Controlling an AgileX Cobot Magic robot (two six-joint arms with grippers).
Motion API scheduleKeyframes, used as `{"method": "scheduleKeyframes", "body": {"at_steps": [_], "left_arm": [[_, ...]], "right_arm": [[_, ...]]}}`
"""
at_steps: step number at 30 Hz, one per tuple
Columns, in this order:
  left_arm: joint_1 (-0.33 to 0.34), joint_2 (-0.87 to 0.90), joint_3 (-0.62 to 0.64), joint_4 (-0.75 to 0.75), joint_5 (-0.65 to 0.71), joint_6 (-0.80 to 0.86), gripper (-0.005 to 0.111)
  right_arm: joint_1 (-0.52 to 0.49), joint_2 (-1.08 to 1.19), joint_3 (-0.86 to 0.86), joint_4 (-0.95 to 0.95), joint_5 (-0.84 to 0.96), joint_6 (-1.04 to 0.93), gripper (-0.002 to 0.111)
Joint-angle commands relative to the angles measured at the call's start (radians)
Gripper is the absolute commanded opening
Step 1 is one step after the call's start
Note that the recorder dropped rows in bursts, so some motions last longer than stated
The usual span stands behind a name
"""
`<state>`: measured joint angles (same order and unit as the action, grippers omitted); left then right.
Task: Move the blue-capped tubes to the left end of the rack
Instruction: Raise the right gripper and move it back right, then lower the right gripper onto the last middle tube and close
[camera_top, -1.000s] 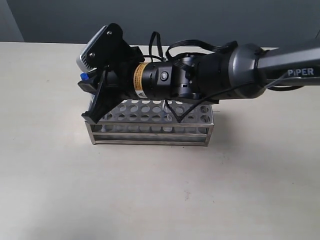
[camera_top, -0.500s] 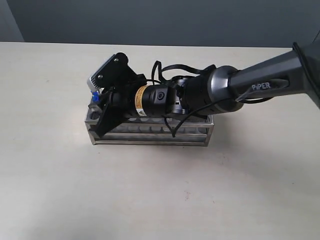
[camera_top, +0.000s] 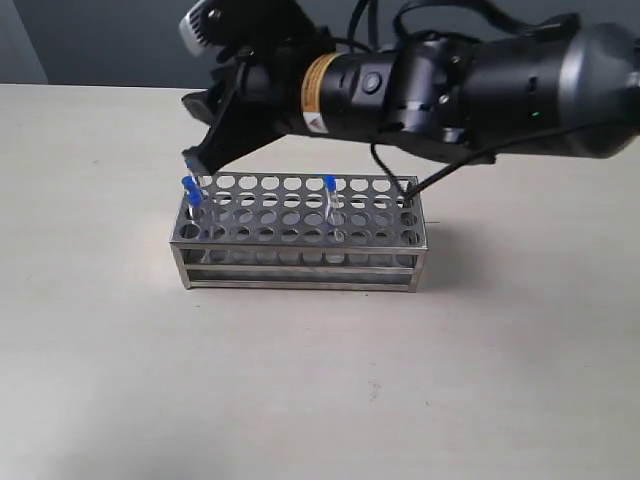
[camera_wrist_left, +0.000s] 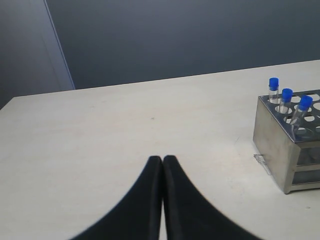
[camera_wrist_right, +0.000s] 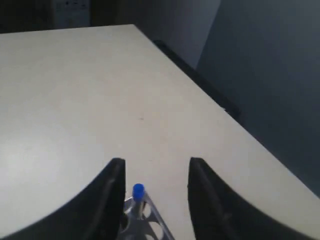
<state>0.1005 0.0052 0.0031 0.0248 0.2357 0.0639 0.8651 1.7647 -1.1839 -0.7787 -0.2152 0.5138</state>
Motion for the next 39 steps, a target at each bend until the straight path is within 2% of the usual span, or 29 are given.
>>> {"method": "scheduleKeyframes", "body": {"at_steps": [1,6,10,13,19,25,29,32,37,38,39], "left_arm": [[-0.004,-0.005,-0.003,-0.001,-0.003,0.0,0.001],[-0.004,-0.005,-0.003,-0.001,-0.003,0.0,0.001],[-0.004,-0.005,-0.003,-0.001,-0.003,0.0,0.001],[-0.004,-0.005,-0.003,-0.001,-0.003,0.0,0.001],[-0.004,-0.005,-0.003,-0.001,-0.003,0.0,0.001],[-0.004,-0.005,-0.003,-0.001,-0.003,0.0,0.001],[-0.004,-0.005,-0.003,-0.001,-0.003,0.0,0.001],[-0.004,-0.005,-0.003,-0.001,-0.003,0.0,0.001],[-0.004,-0.005,-0.003,-0.001,-0.003,0.0,0.001],[-0.004,-0.005,-0.003,-0.001,-0.003,0.0,0.001],[-0.004,-0.005,-0.003,-0.001,-0.003,0.0,0.001]], "right_arm": [[-0.09,-0.059,0.093,0.042,0.029,-0.007,0.037],[-0.194,-0.059,0.228,0.122,-0.145,-0.008,0.036],[-0.235,-0.04,0.291,0.135,-0.238,-0.012,0.036],[-0.237,-0.005,0.296,0.135,-0.242,-0.025,0.038],[-0.237,0.092,0.296,0.171,-0.262,-0.035,0.058],[-0.237,0.157,0.296,0.318,-0.266,-0.19,0.058],[-0.237,0.174,0.296,0.34,-0.266,-0.203,0.057],[-0.235,0.174,0.296,0.341,-0.266,-0.201,0.044],[-0.235,0.172,0.296,0.336,-0.271,-0.201,0.004],[-0.235,0.17,0.296,0.333,-0.271,-0.201,-0.001],[-0.235,0.164,0.296,0.329,-0.273,-0.201,0.0]]}}
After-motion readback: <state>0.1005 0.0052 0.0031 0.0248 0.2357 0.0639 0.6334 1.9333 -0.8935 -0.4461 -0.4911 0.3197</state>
